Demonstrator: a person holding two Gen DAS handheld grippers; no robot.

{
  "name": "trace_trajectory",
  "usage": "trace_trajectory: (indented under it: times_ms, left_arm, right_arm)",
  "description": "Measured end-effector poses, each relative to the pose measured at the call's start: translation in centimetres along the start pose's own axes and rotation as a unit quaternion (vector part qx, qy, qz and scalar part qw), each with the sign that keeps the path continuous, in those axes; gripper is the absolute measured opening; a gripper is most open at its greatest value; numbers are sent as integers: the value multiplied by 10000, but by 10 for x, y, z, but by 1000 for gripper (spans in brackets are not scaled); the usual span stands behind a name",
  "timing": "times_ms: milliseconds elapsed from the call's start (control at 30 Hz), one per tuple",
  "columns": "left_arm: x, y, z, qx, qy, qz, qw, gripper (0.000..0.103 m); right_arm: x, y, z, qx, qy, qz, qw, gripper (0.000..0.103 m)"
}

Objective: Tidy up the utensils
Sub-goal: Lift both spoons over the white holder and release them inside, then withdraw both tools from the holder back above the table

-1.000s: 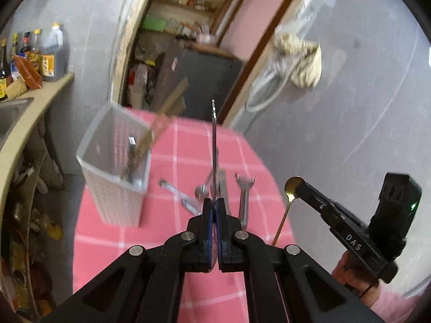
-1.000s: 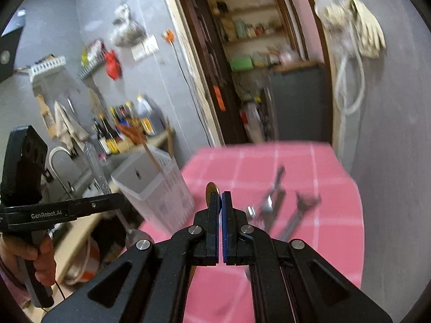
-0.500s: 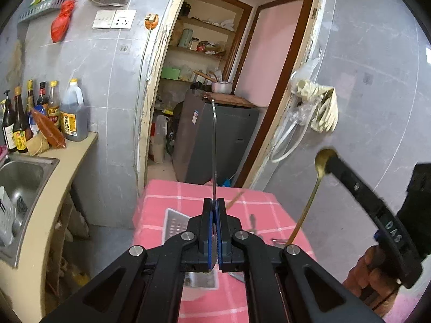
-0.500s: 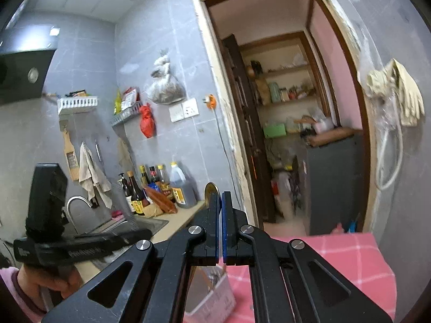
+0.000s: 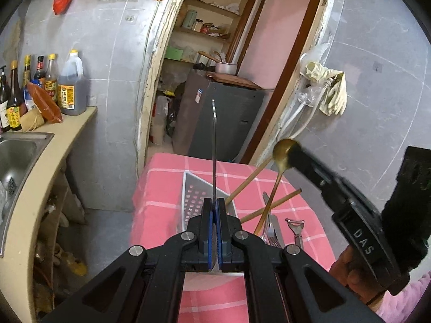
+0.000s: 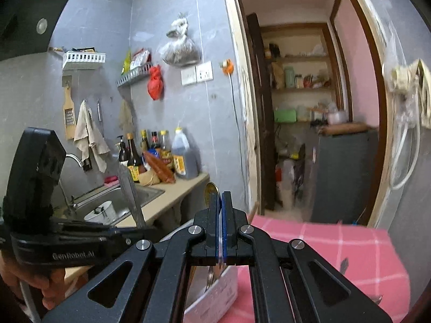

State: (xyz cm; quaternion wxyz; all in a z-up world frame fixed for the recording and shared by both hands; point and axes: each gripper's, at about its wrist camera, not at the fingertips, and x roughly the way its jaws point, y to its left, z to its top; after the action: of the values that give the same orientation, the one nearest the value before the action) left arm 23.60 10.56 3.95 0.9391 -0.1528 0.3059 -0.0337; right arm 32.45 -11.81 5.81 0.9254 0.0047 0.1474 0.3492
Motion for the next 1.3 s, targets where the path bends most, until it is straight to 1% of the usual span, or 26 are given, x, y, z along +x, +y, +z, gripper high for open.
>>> trace_trajectory:
  times_ms: [100,333,433,533,667,833,900,933,1000,1100,1167,1200,1233,1267,1300]
  left_arm:
    - [4,1,-3,58,61,3,10000,3]
    - [8,6,-8,-51,196,-25,9998,3]
    - [8,5,-9,-6,196,17,9998,3]
    - [9,3,-9,50,225,54,9997,3]
    - [9,4,-10,9,271,51,9996,3]
    - [5,10,-10,-154,233,24,9996,3]
    - [3,10,-10,-166,189,44,9997,4]
    - [3,10,-10,-164,176,46,9997,5]
    - [2,9,-9,-161,157,37,9997,6]
    - [-2,6,-7,-170,100,53,9998,8]
    - [-6,2,-6,-182,24,48,9998,12]
    - [-8,1,-6,-177,-26,63,9998,18]
    - [-12,-2,-7,-158,-106,94,9998,26]
    - [-14,-5,-7,-138,-179,116,9997,31]
    - [-18,-9,-7,-98,-309,152,9994,43]
  right_arm:
    - [2,-5,-10,69,105,53,9999,2]
    - [0,-13,-13,150,116,28,9998,2]
    - [-1,-8,-12,-56,34,-119,9999,2]
    - [-2,3,-12,-407,-41,-322,9986,2]
    - [-1,12,-14,-528,72,-176,9984,2]
    - [-10,5,-12,-316,150,-152,9993,3]
    - [-15,0,-10,-233,137,-150,9995,7]
    - [-17,-2,-10,-199,133,-141,9996,14]
    - [-18,-7,-9,-127,117,-134,9998,25]
    - [-25,-14,-7,20,91,-204,9997,27]
    - [-31,-19,-6,97,50,-306,9995,36]
    - [-35,-21,-6,139,30,-352,9993,39]
    - [-40,-25,-6,214,5,-410,9989,45]
    - [-44,-29,-6,282,-12,-464,9985,51]
    - [-50,-34,-7,356,-28,-546,9979,54]
